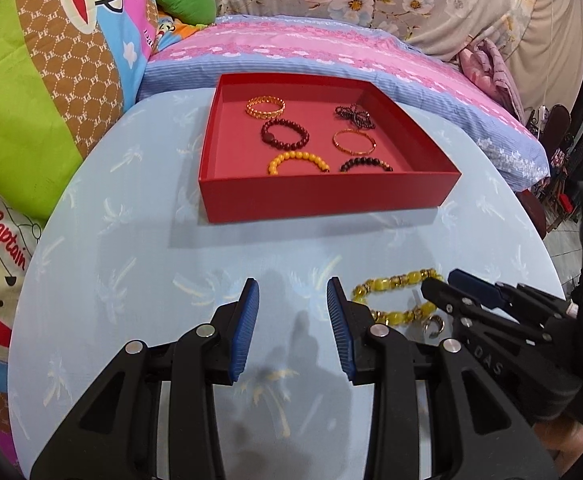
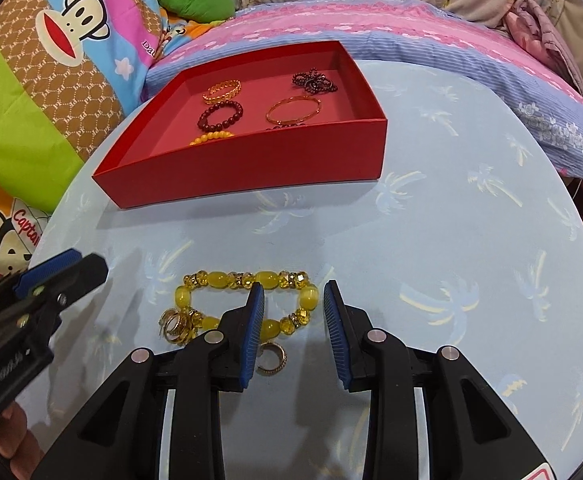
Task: Organize jewelry
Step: 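Withdraw both tools toward the yellow bead bracelet with gold charms, then grasp the yellow bead bracelet with the right tool while the left tool grasps its gold charm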
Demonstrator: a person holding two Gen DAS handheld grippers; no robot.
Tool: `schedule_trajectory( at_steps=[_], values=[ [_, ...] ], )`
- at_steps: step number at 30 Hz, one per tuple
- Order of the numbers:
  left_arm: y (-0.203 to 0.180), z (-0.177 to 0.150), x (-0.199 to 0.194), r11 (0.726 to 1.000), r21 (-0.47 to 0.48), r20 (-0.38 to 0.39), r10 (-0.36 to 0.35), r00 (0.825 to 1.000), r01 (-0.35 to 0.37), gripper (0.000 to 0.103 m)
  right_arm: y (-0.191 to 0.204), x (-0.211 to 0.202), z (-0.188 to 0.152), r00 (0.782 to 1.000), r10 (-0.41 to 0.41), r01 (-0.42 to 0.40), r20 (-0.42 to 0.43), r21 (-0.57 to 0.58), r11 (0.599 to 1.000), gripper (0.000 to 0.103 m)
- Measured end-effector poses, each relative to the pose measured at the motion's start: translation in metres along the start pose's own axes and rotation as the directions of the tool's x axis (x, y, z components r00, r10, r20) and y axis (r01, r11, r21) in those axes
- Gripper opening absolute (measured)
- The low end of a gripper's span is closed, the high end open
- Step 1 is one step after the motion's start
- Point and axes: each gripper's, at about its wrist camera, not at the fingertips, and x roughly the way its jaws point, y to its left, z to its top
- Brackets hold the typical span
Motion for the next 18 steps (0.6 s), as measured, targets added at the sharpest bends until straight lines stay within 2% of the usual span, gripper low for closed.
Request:
schedule_trajectory(
  at_steps=[5,7,9,10,18],
  values=[
    [0.002,-0.009,0.001,1.000,-0.005,-0.019,-0.005,1.000,0.004,0.034,0.003,0.006,0.001,1.000,-0.016,0.016,0.002,-0.018,1.000,0.030],
    [0.002,-0.011,0.002,1.000,-0.006,-0.028,-0.006,1.000,0.006,0.034,0.003,0.007,0.001,1.000,-0.030,0.030,0.007,-0.027,0.999,0.026],
    [0.001,-0.014,0.003,1.000,-0.004,-0.034,-0.010,0.999,0.010,0.034,0.002,0.007,0.000,0.999,-0.051,0.051,0.011,-0.032,0.998,0.013],
    [0.000,-0.016,0.003,1.000,-0.003,-0.036,-0.013,0.999,0.012,0.034,0.000,0.006,-0.001,0.998,-0.055,0.056,0.012,-0.028,0.998,0.010],
    [-0.018,-0.023,0.003,0.997,0.036,-0.049,-0.069,0.996,0.070,0.034,-0.015,-0.005,-0.014,0.998,-0.057,0.057,0.013,0.011,0.998,0.009]
  ],
)
